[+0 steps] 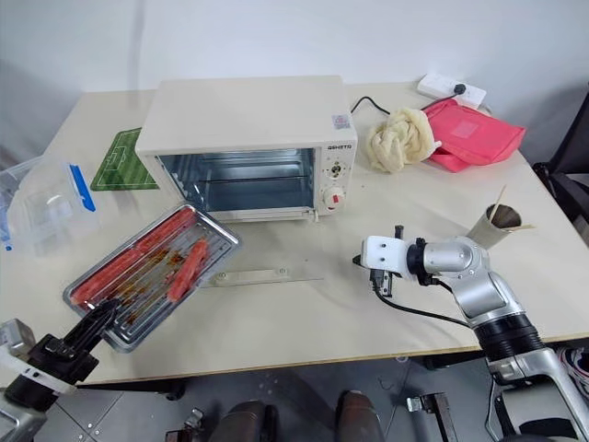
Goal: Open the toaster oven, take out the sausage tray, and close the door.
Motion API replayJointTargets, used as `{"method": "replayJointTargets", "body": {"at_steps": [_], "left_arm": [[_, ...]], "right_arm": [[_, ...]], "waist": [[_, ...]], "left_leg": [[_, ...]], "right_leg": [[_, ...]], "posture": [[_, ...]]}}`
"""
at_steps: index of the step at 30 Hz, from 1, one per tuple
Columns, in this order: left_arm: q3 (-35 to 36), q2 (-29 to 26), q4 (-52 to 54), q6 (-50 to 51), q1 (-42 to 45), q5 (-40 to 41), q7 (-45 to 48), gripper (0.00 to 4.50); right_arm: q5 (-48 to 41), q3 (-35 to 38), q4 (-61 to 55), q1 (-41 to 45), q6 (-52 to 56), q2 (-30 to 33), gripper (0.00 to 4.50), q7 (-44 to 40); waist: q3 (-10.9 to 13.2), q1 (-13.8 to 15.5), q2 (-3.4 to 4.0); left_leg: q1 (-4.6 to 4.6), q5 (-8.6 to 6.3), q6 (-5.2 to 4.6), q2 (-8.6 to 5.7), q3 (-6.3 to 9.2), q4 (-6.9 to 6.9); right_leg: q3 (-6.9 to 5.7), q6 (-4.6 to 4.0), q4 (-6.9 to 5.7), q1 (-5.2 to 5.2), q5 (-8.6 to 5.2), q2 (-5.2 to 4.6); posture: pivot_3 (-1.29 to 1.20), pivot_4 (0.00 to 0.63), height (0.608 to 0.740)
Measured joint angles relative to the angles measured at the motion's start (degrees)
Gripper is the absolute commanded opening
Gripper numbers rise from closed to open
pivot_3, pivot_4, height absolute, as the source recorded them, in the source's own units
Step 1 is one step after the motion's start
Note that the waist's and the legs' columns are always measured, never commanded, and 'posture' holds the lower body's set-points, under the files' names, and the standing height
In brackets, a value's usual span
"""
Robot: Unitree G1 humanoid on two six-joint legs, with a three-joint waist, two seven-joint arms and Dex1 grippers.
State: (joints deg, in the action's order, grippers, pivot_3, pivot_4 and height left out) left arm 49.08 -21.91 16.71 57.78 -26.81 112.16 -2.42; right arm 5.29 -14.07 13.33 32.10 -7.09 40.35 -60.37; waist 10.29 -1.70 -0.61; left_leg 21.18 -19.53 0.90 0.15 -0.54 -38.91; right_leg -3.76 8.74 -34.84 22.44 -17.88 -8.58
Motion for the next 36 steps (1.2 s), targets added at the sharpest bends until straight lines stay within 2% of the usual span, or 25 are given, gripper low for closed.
{"method": "replayJointTargets", "body": {"at_steps": [10,19,29,36], "left_arm": [[3.4,6.4,6.1,-5.6,-9.6,0.0,2.3,0.0],[5.0,8.3,8.1,-10.1,-10.2,0.0,2.7,0.0],[14.1,4.8,-2.4,-6.1,-9.2,0.0,3.6,0.0],[15.1,5.6,-6.9,-2.5,-6.8,0.0,3.8,0.0]], "right_arm": [[0.7,-1.0,6.8,3.0,-4.7,-3.6,0.04,0.3],[-0.1,-1.7,6.4,3.9,-4.1,-8.5,0.04,-0.8],[-2.8,-3.1,-0.3,4.4,1.7,-10.0,0.04,-3.1],[-5.2,-3.0,-4.3,7.3,6.2,-10.7,0.04,-3.0]], "waist": [[-0.1,-0.1,-0.17],[-0.1,0.0,-0.16],[0.0,0.1,-0.05],[0.0,0.1,-0.03]], "left_leg": [[-0.15,-0.05,0.03,0.32,-0.16,-0.06],[-0.1,-0.14,0.17,0.57,-0.24,-0.06],[0.0,-0.21,0.1,0.57,-0.23,-0.07],[0.0,-0.27,0.14,0.6,-0.23,-0.06]], "right_leg": [[0.0,-0.38,0.07,-0.06,0.07,0.15],[-0.03,-0.51,0.12,0.04,0.07,0.36],[-0.06,-0.53,0.18,0.09,0.07,0.38],[-0.07,-0.52,0.18,0.12,0.07,0.36]], "posture": [[0.0,0.15,0.74],[0.0,0.15,0.74],[0.0,0.15,0.74],[0.0,0.15,0.74]]}}
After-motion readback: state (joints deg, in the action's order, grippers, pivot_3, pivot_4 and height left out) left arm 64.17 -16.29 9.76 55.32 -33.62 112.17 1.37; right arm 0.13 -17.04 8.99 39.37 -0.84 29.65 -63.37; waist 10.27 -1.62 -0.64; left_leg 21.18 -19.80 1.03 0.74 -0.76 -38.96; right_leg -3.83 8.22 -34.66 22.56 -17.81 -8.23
